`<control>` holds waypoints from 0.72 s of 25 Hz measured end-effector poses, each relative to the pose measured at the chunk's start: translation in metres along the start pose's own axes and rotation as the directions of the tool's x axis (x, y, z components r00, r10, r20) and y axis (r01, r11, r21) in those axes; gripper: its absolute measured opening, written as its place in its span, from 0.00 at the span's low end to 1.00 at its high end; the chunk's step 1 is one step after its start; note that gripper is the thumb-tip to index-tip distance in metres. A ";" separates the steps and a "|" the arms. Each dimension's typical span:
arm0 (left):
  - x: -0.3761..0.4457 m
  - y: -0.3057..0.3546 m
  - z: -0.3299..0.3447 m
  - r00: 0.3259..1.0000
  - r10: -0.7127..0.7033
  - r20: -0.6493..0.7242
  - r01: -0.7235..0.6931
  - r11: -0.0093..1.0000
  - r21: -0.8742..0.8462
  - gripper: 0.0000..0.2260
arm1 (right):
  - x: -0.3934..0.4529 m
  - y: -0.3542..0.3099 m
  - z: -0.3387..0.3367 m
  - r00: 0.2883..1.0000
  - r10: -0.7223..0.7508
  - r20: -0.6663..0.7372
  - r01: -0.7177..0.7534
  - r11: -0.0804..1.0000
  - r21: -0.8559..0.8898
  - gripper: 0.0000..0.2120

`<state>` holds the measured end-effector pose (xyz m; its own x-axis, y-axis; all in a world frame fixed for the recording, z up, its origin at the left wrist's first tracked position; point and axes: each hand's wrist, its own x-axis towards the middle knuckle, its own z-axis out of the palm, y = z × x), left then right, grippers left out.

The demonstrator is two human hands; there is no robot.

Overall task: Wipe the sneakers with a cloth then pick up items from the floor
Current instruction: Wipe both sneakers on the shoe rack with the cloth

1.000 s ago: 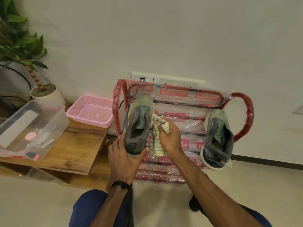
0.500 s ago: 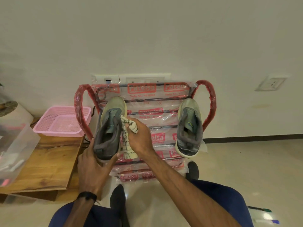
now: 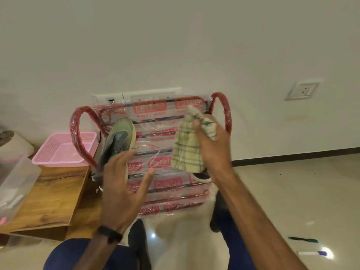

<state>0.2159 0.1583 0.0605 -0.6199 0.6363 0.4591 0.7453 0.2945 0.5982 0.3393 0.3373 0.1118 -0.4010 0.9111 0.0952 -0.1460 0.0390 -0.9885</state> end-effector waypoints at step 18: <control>0.049 0.088 0.153 0.882 0.029 0.471 -0.187 0.938 0.292 0.13 | 0.002 0.080 -0.096 0.986 0.030 -0.164 -0.084 0.938 -0.336 0.11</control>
<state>0.2886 0.3243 0.0356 -0.4096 0.9052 0.1132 0.8864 0.3656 0.2839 0.4141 0.3816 0.0216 -0.2514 0.9668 0.0450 0.2003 0.0974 -0.9749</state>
